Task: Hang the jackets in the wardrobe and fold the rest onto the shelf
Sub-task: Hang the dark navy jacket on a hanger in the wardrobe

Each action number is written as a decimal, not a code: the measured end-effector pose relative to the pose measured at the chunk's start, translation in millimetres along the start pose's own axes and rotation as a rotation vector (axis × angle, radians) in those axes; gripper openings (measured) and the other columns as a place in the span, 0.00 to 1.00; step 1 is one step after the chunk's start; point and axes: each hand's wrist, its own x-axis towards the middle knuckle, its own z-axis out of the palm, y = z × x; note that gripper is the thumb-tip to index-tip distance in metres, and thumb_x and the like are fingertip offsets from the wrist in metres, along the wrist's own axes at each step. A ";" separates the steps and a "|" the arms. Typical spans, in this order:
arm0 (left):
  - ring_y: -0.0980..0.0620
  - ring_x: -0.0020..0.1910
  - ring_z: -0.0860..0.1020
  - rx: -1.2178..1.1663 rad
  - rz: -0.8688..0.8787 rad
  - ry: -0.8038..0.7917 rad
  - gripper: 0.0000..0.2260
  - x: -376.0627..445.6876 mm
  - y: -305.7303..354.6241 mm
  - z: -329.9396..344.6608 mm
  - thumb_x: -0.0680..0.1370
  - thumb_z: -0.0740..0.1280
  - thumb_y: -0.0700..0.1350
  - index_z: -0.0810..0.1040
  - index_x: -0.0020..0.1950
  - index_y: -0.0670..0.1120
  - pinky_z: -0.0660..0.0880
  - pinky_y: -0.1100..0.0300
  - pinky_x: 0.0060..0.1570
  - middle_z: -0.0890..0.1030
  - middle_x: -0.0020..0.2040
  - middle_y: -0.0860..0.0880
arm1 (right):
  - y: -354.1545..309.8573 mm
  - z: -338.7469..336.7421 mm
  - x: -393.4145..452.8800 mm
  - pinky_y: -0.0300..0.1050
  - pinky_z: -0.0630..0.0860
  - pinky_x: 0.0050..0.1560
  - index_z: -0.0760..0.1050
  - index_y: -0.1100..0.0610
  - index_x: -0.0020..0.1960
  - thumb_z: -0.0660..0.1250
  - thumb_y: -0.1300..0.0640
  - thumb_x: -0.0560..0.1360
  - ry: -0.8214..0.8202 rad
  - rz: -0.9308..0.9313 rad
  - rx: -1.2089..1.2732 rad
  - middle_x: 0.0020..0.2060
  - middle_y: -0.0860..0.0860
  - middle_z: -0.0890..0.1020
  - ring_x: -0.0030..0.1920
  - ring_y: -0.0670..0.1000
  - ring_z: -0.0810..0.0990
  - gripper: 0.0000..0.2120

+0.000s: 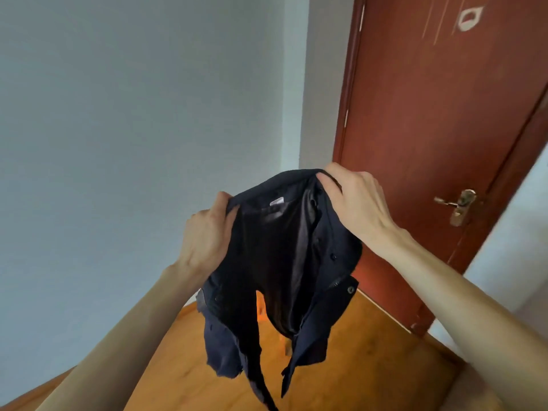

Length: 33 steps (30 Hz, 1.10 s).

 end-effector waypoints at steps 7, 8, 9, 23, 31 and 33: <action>0.37 0.28 0.74 -0.179 0.117 0.011 0.20 -3.5 112.3 36.6 0.82 0.51 0.63 0.69 0.47 0.48 0.70 0.49 0.31 0.73 0.28 0.48 | 57.5 -102.2 -55.1 0.46 0.70 0.40 0.79 0.55 0.50 0.62 0.53 0.86 0.064 0.101 0.043 0.43 0.47 0.74 0.39 0.47 0.73 0.10; 0.39 0.27 0.73 -0.189 0.134 0.019 0.19 -5.3 128.8 41.5 0.83 0.50 0.63 0.68 0.46 0.49 0.69 0.50 0.31 0.72 0.28 0.50 | 64.2 -116.7 -63.6 0.47 0.72 0.41 0.78 0.55 0.50 0.61 0.53 0.86 0.072 0.122 0.043 0.44 0.47 0.73 0.39 0.47 0.73 0.10; 0.43 0.27 0.72 -0.200 0.152 0.028 0.18 -6.9 145.5 46.1 0.84 0.51 0.62 0.67 0.45 0.50 0.67 0.53 0.30 0.71 0.28 0.52 | 70.7 -130.7 -72.5 0.48 0.73 0.43 0.78 0.55 0.49 0.61 0.53 0.86 0.085 0.144 0.042 0.44 0.48 0.73 0.40 0.48 0.73 0.11; 0.54 0.40 0.75 -0.888 0.119 -0.262 0.14 -52.7 406.1 104.6 0.87 0.59 0.49 0.75 0.45 0.45 0.74 0.54 0.47 0.79 0.40 0.48 | 141.3 -333.9 -212.7 0.40 0.67 0.35 0.69 0.39 0.39 0.60 0.47 0.85 0.287 0.444 -0.105 0.30 0.44 0.73 0.31 0.46 0.71 0.15; 0.45 0.69 0.77 -1.218 0.002 -0.628 0.17 -76.2 528.5 100.1 0.84 0.58 0.54 0.85 0.49 0.49 0.69 0.45 0.74 0.87 0.52 0.48 | 162.1 -442.5 -265.0 0.42 0.68 0.41 0.74 0.56 0.42 0.63 0.53 0.84 0.370 0.521 -0.133 0.33 0.54 0.75 0.38 0.56 0.74 0.13; 0.44 0.73 0.73 -1.215 -0.014 -0.692 0.21 -77.1 549.2 102.5 0.81 0.59 0.58 0.82 0.48 0.43 0.62 0.42 0.78 0.85 0.46 0.51 | 165.1 -462.2 -271.2 0.49 0.72 0.46 0.77 0.59 0.46 0.63 0.54 0.84 0.392 0.546 -0.109 0.38 0.59 0.79 0.41 0.58 0.76 0.13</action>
